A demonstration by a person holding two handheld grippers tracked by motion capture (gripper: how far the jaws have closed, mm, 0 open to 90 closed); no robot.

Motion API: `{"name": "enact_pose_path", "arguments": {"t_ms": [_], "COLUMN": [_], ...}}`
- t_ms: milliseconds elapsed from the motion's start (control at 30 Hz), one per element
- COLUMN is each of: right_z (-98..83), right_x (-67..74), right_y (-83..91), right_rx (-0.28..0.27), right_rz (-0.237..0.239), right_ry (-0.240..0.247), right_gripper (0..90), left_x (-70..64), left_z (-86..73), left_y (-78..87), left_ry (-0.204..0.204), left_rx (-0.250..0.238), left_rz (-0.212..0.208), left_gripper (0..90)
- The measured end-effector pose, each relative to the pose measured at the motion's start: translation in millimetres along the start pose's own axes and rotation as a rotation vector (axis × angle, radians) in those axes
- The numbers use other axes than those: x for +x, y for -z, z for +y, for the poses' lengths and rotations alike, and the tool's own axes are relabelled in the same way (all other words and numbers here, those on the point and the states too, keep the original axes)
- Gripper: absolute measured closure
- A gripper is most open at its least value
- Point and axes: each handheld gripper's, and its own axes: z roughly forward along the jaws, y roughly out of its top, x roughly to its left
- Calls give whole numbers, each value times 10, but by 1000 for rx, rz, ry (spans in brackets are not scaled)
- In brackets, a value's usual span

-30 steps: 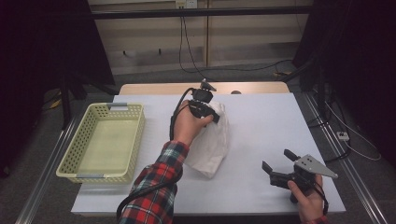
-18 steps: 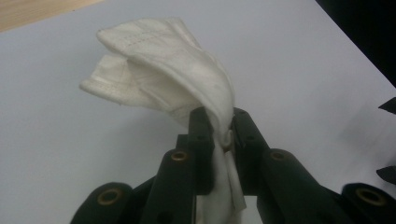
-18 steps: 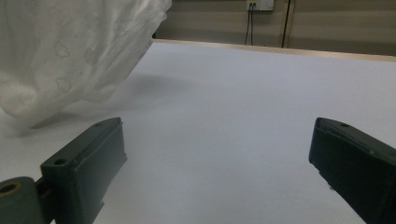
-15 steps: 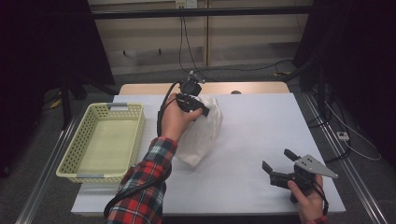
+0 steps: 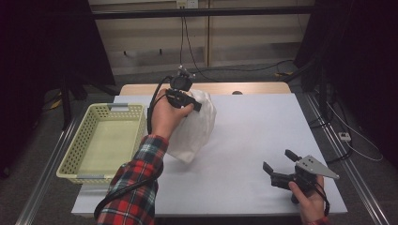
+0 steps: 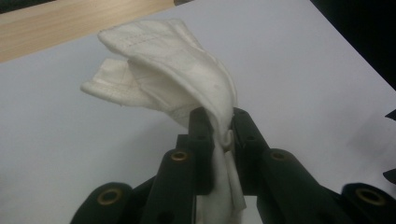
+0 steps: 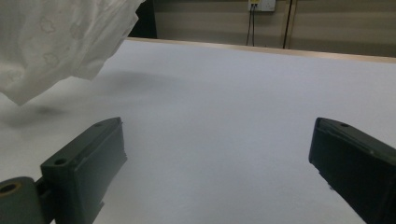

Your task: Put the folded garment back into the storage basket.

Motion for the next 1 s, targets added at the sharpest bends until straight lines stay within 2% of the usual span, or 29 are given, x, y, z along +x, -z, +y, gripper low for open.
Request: {"name": "enact_pose_path", "arguments": {"t_ms": [600, 1000], "right_z": [6, 7], "right_x": [-7, -1], "right_y": [9, 11], "right_rx": [-7, -8], "right_rz": [-8, -8], "right_ry": [-7, -8], "right_gripper": [38, 37], "left_x": [220, 319], "left_z": [7, 11], "left_y": [350, 552], "left_ry": [22, 41], "left_rx": [-25, -42], "left_rz": [52, 66], "left_gripper": [807, 807]}}
